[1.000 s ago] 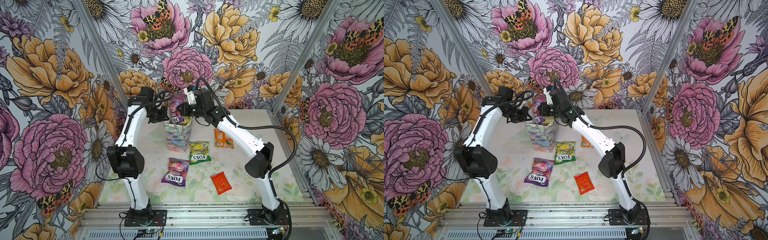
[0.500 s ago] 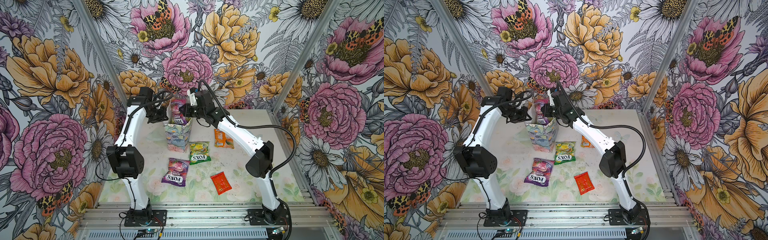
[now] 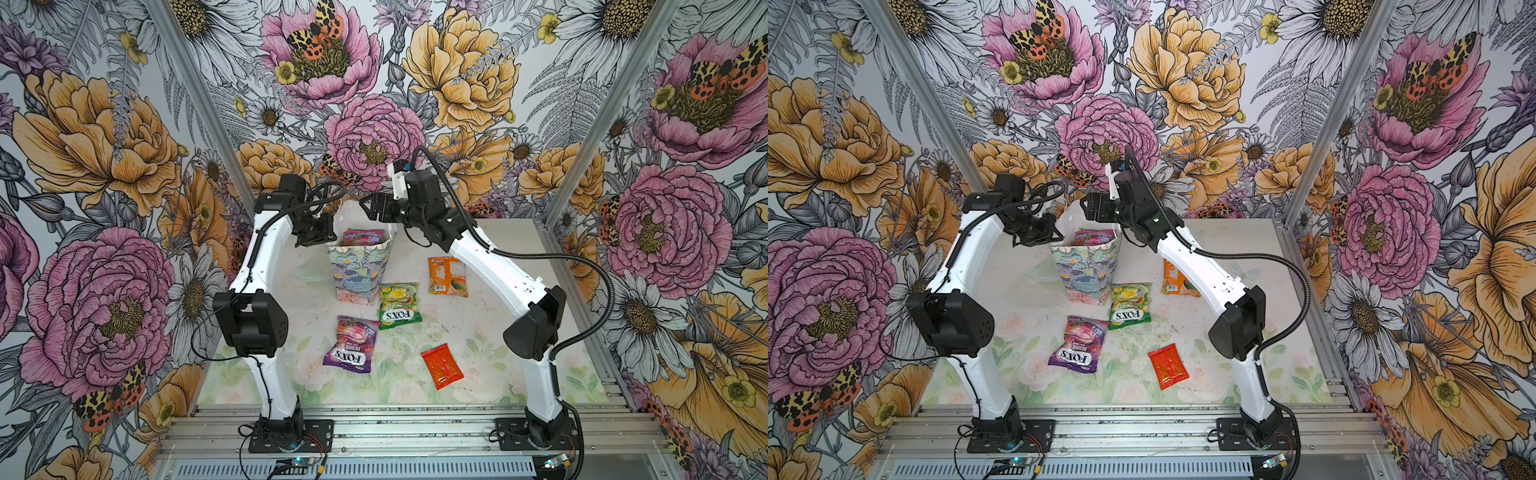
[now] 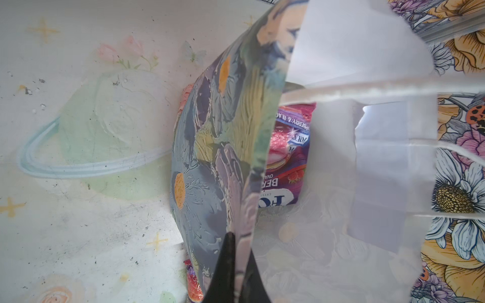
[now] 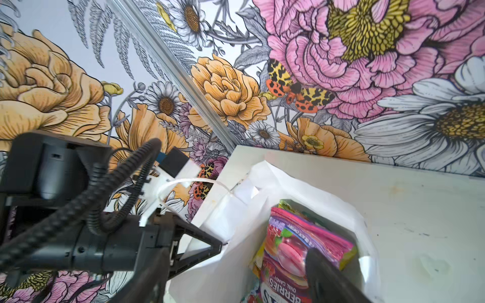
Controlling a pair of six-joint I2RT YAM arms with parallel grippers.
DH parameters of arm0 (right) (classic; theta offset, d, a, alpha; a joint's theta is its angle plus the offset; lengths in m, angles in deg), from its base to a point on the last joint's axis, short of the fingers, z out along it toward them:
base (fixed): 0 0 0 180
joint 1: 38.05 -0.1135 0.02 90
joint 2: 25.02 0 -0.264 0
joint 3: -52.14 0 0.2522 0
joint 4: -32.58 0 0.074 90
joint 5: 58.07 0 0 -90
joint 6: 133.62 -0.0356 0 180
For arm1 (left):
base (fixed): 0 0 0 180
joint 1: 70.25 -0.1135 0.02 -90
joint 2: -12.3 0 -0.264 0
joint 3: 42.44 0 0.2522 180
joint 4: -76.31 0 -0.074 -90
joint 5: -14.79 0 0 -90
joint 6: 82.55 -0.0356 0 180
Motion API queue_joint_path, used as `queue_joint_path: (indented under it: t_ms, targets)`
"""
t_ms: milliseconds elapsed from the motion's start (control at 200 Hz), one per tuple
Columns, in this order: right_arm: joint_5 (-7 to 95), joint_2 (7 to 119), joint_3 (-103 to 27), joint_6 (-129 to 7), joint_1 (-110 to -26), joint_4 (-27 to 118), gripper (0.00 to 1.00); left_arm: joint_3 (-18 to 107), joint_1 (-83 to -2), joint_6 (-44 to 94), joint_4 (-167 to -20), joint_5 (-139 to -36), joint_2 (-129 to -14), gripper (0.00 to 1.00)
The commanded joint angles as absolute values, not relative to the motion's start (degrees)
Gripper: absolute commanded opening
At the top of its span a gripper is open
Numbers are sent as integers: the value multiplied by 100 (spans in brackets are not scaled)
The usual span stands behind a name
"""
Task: Place the snacks into the paper bag
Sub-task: Place the snack in the paper bag, then pick up the snack at the center of the table.
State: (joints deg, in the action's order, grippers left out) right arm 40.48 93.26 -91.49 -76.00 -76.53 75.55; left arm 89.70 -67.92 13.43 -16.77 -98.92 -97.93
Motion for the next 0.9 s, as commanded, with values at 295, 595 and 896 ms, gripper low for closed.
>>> queue_joint_path:
  t_ms: [295,595,896]
  targets:
    - [3519,8247,-8238,-6804,-7716,7545,82,8936,-6832,1351,-1804,-10066,-9591,0]
    - [3044,6793,-5837,-6878,-7657,7517,86,8932,-6836,1351,-1804,-10045,-9607,0]
    - [2868,5821,-3712,-7206,-7569,7484,100,8941,-6831,1344,-1804,-10052,-9616,0]
